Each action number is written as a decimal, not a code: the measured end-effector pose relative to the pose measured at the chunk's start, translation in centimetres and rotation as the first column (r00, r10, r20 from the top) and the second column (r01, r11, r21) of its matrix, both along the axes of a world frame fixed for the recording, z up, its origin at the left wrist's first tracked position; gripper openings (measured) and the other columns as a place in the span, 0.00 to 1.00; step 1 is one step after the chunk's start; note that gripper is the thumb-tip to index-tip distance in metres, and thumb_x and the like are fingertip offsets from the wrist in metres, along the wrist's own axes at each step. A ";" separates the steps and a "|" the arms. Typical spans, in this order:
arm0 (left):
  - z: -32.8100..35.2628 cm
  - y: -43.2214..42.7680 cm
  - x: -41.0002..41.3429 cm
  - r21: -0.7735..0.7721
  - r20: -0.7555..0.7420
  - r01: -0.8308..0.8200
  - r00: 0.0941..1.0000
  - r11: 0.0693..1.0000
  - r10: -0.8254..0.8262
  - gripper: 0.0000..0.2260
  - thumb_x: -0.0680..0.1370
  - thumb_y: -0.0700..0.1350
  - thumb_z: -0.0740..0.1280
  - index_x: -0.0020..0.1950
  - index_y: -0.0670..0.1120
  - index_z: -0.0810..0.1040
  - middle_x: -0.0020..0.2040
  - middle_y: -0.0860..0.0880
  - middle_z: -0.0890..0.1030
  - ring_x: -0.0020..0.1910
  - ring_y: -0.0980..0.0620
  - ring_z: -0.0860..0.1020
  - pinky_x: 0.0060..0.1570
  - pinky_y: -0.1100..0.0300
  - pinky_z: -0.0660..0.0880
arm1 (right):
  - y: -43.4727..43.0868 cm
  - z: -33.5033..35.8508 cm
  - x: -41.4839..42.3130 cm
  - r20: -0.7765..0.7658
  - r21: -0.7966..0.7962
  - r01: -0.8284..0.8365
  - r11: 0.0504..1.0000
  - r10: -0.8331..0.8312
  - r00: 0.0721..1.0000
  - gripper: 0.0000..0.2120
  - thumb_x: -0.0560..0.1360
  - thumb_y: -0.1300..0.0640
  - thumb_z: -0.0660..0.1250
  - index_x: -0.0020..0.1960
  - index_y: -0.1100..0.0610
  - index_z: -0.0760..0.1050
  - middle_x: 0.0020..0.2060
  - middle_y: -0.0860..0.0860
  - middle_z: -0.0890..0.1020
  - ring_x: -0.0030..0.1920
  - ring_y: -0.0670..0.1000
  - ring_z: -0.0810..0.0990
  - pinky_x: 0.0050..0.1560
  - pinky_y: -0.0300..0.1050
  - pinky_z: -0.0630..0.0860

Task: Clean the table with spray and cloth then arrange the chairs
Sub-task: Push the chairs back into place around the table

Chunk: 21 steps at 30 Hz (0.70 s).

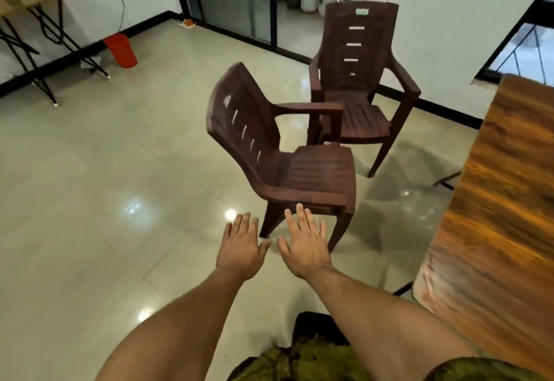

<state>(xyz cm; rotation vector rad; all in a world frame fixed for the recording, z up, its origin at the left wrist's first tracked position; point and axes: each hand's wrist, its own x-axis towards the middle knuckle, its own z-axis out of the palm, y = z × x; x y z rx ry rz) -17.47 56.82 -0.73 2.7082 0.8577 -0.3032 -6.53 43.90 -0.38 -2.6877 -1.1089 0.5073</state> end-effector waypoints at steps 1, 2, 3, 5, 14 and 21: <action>0.2 2.1 0.5 0.006 0.011 0.001 1.000 1.000 -0.002 0.31 0.84 0.61 0.49 0.83 0.46 0.50 0.84 0.46 0.48 0.82 0.47 0.43 0.80 0.48 0.43 | 2.0 0.2 0.6 0.009 0.010 -0.003 1.000 0.003 1.000 0.33 0.82 0.39 0.49 0.82 0.47 0.43 0.81 0.51 0.41 0.80 0.53 0.39 0.78 0.62 0.42; 0.4 3.4 0.9 0.011 0.022 0.000 1.000 1.000 0.000 0.31 0.84 0.61 0.50 0.83 0.46 0.51 0.83 0.46 0.48 0.82 0.47 0.43 0.80 0.48 0.43 | 3.1 0.4 1.0 0.020 0.018 -0.012 1.000 0.011 1.000 0.33 0.82 0.39 0.49 0.82 0.47 0.43 0.81 0.51 0.41 0.80 0.53 0.39 0.78 0.62 0.42; 0.5 5.6 1.5 0.016 0.030 0.001 1.000 1.000 -0.001 0.30 0.84 0.60 0.50 0.83 0.46 0.51 0.83 0.46 0.49 0.82 0.47 0.44 0.80 0.48 0.44 | 5.1 0.4 1.7 0.030 0.028 -0.016 0.999 0.015 0.999 0.33 0.82 0.39 0.49 0.82 0.47 0.43 0.81 0.52 0.41 0.80 0.53 0.39 0.78 0.62 0.42; 0.5 9.4 2.8 0.044 0.032 0.011 0.999 0.999 -0.012 0.30 0.85 0.60 0.50 0.82 0.46 0.52 0.83 0.46 0.50 0.82 0.47 0.45 0.80 0.48 0.44 | 8.6 0.1 2.9 0.040 0.045 -0.014 0.999 0.012 0.999 0.32 0.82 0.39 0.49 0.82 0.47 0.43 0.81 0.52 0.42 0.81 0.53 0.40 0.78 0.62 0.42; 2.5 25.4 12.2 0.153 -0.001 0.143 0.990 0.978 -0.144 0.29 0.84 0.59 0.51 0.82 0.46 0.53 0.83 0.47 0.53 0.81 0.45 0.50 0.79 0.48 0.50 | 24.2 -1.2 10.0 -0.007 0.100 0.075 0.992 -0.075 0.997 0.33 0.82 0.38 0.49 0.82 0.47 0.44 0.81 0.52 0.43 0.81 0.53 0.43 0.78 0.60 0.43; 4.8 35.3 19.3 0.188 0.048 0.290 0.952 0.938 -0.304 0.23 0.85 0.53 0.52 0.80 0.48 0.61 0.79 0.50 0.64 0.77 0.48 0.62 0.74 0.52 0.61 | 34.8 0.3 15.6 -0.062 0.150 0.093 0.984 -0.085 0.994 0.30 0.83 0.39 0.47 0.82 0.47 0.46 0.81 0.51 0.45 0.81 0.51 0.45 0.79 0.56 0.45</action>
